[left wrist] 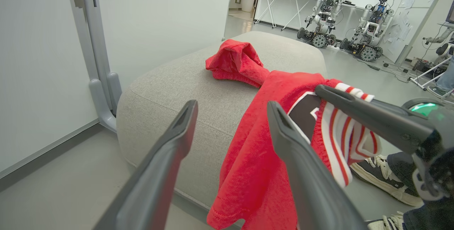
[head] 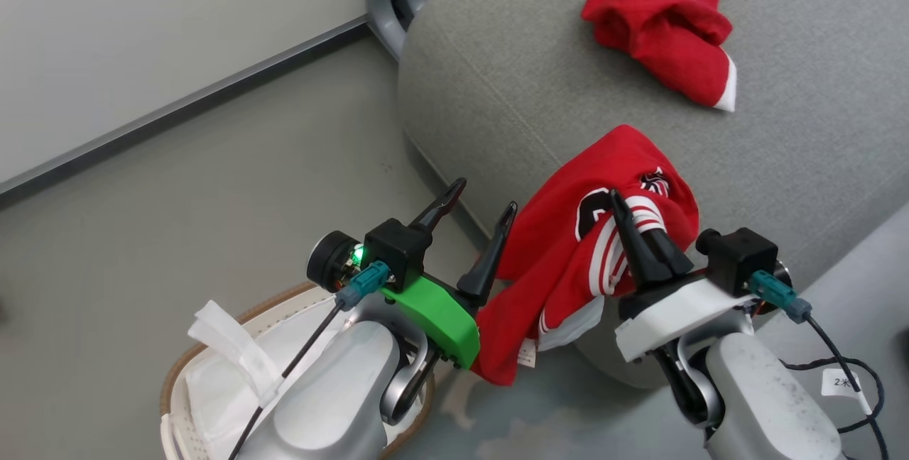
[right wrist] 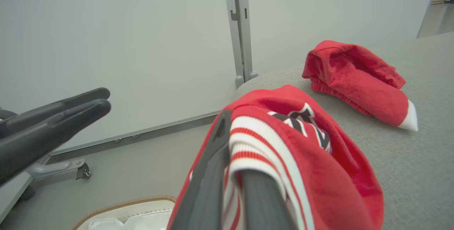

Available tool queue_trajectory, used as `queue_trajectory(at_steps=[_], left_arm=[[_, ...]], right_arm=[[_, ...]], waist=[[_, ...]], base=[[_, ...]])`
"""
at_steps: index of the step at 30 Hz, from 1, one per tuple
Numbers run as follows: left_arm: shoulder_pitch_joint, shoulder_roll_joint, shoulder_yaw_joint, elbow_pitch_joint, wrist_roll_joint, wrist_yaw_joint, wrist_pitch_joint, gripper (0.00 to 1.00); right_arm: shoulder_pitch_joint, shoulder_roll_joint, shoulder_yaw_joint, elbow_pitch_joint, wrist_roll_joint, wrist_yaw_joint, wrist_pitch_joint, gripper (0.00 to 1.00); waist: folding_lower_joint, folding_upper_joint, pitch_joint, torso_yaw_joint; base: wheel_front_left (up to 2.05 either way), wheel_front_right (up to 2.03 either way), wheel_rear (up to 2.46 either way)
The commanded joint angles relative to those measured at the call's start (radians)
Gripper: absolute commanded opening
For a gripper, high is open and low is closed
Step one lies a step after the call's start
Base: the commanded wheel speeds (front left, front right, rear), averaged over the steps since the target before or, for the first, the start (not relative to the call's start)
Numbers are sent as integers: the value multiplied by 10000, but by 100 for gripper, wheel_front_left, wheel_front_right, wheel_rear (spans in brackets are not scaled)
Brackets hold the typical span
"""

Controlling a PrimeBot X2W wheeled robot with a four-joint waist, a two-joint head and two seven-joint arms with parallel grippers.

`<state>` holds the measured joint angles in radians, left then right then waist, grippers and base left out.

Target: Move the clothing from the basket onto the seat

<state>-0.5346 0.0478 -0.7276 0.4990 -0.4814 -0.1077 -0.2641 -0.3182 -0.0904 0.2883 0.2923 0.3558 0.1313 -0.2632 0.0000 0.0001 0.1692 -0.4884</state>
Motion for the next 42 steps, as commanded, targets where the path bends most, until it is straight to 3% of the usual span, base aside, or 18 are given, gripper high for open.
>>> queue_trajectory(at_steps=[1, 10, 16, 22, 32, 42], left_arm=[[57, 61, -49, 77, 1, -65, -4, 100], [-165, 61, -47, 668, 250, -125, -4, 100], [-455, 68, -50, 1030, 482, -170, -4, 100], [-881, 110, -62, 1134, 741, -210, -3, 100], [-1623, 167, -212, 1078, 948, -234, -3, 100], [-1956, 252, -4, 970, 1108, -241, -3, 100]], right_arm=[[-9, -128, -75, -63, -79, -11, -22, 0], [-2081, -1340, -776, 20, -383, -11, -22, 0], [-4270, -2608, -1591, 401, -756, -11, -20, 0], [-6317, -3452, -2267, 1069, -1301, -12, -20, 0], [-8468, -4295, -3781, 3357, -2682, -12, -20, 0], [-8465, -4036, -5882, 5790, -3860, -12, -20, 0]], waist=[[0, -1, 231, -566], [0, -1, 1016, -572], [0, -1, 1796, -122], [0, -1, 2642, 456], [0, -1, 4003, 1646], [0, -1, 5000, 2398]], base=[[0, 0, 0], [0, 0, 0], [0, 0, 0], [0, 0, 0], [0, 0, 0], [0, 0, 0]])
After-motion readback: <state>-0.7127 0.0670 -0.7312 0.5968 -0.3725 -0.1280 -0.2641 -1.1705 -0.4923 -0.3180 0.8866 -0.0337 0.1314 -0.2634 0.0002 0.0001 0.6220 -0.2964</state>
